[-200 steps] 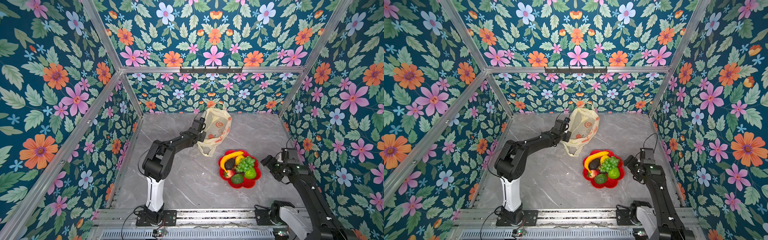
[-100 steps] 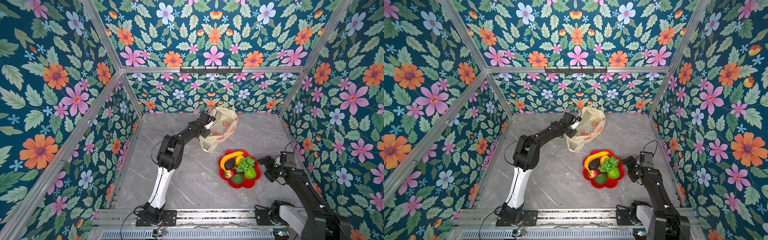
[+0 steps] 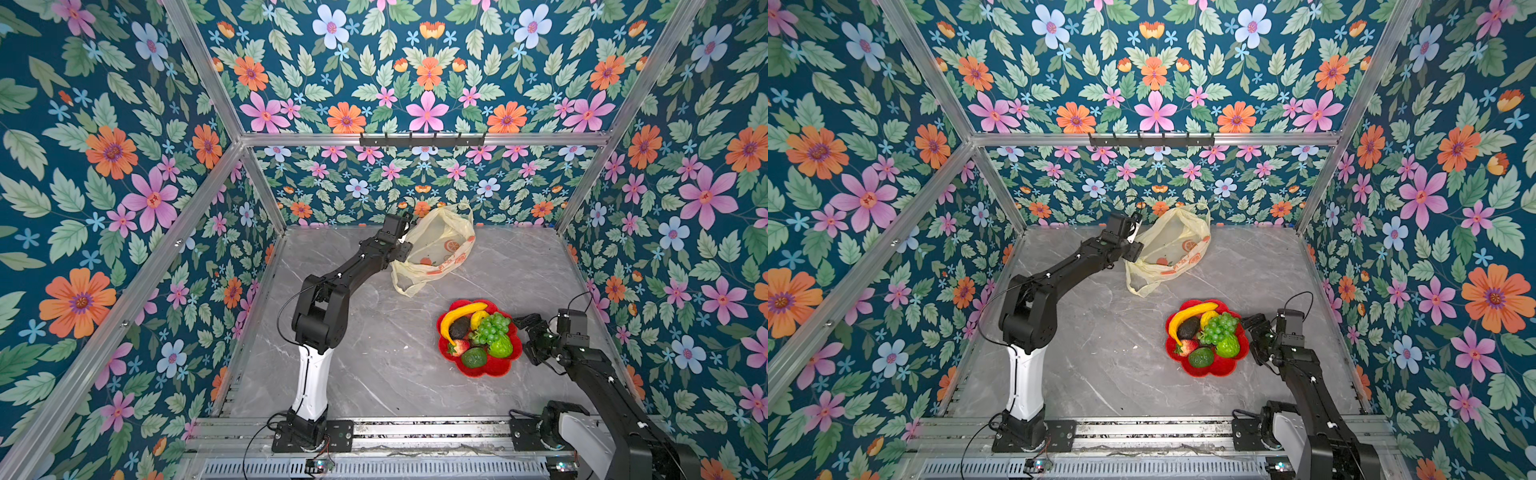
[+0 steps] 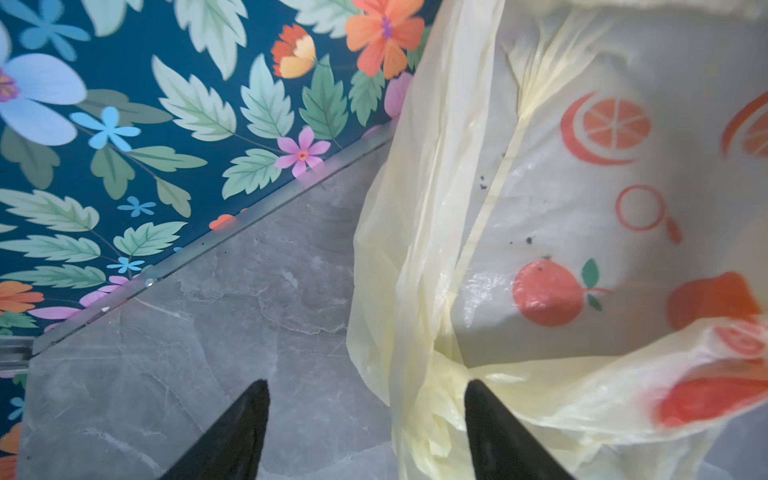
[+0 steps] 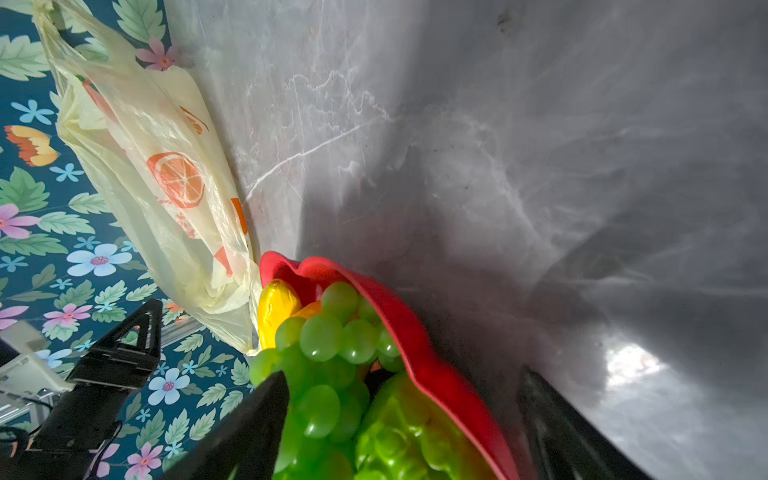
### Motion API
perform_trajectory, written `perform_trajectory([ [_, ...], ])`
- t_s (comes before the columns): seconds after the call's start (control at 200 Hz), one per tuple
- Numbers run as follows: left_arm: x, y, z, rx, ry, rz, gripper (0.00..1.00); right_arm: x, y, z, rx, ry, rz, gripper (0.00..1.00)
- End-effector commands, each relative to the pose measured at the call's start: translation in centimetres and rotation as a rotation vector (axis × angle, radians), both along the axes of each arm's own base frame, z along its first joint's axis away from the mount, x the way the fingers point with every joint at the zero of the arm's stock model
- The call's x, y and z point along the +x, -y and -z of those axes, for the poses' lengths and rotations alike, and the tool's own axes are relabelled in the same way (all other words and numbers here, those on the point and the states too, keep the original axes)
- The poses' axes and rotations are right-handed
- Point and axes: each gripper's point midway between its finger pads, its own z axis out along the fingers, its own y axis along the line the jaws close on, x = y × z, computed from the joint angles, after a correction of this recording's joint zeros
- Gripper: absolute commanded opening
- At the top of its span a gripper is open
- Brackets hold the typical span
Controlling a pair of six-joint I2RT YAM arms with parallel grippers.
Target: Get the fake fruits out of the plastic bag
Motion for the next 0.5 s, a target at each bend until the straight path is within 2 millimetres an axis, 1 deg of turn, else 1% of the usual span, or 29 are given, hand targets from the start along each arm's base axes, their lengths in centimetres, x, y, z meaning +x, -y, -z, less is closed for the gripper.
perform_trajectory([
  [0.0,-0.7,-0.9,-2.7,-0.202,0.063,-0.100,0.78,1.1,-0.5,-0.9,0.002,0.043,0.004,0.88],
  [0.045,-1.5,-1.6,-3.2,-0.257,0.072,-0.127,0.78,1.2,-0.7,-0.9,0.001,0.044,0.002,0.88],
  [0.08,-2.1,-2.2,-3.2,-0.292,0.074,-0.150,0.78,1.4,-0.9,-0.9,0.001,0.044,0.000,0.88],
  [0.095,-2.3,-2.5,-3.6,-0.311,0.085,-0.159,0.78,1.4,-1.0,-0.9,0.002,0.046,-0.003,0.88],
  [0.115,-2.6,-2.9,-3.6,-0.327,0.087,-0.171,0.78,1.5,-1.1,-0.9,0.003,0.046,-0.006,0.88],
  [0.215,-4.5,-5.6,-3.9,-0.366,0.120,-0.277,0.78,1.9,-2.0,-0.5,0.015,0.035,-0.027,0.87],
  [0.245,-5.3,-6.3,-3.5,-0.376,0.115,-0.295,0.78,2.1,-2.3,-0.4,0.014,0.037,-0.035,0.87],
  [0.255,-5.5,-6.4,-3.7,-0.383,0.122,-0.302,0.78,2.2,-2.4,-0.4,0.014,0.037,-0.036,0.87],
  [0.27,-5.9,-6.8,-3.4,-0.385,0.120,-0.310,0.78,2.2,-2.6,-0.3,0.015,0.035,-0.039,0.87],
  [0.335,-7.4,-8.2,-3.3,-0.411,0.138,-0.342,0.78,2.6,-3.1,-0.2,0.016,0.032,-0.049,0.87],
  [0.405,-8.9,-9.6,-3.1,-0.424,0.150,-0.375,0.79,3.0,-3.6,-0.3,0.016,0.038,-0.061,0.87],
  [0.495,-10.9,-11.5,-2.3,-0.421,0.153,-0.427,0.79,3.8,-4.4,-0.7,0.005,0.046,-0.081,0.87],
])
